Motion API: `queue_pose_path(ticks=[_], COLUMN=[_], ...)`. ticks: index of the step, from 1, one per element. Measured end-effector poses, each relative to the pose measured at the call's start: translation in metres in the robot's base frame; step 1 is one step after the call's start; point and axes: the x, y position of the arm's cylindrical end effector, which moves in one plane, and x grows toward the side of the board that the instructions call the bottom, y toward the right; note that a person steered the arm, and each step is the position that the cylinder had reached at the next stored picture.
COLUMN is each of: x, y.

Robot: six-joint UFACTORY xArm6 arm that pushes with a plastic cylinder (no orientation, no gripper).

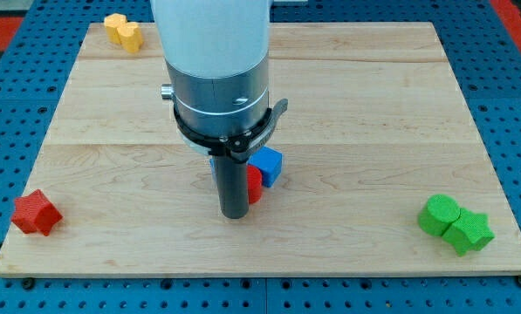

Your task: Move your arm right beside the red star

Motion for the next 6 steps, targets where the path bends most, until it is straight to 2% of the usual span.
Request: queue_pose_path(ticks=[2, 4, 6], x=[0.022, 0.039, 0.016], y=[-0.035, -0.114, -0.163])
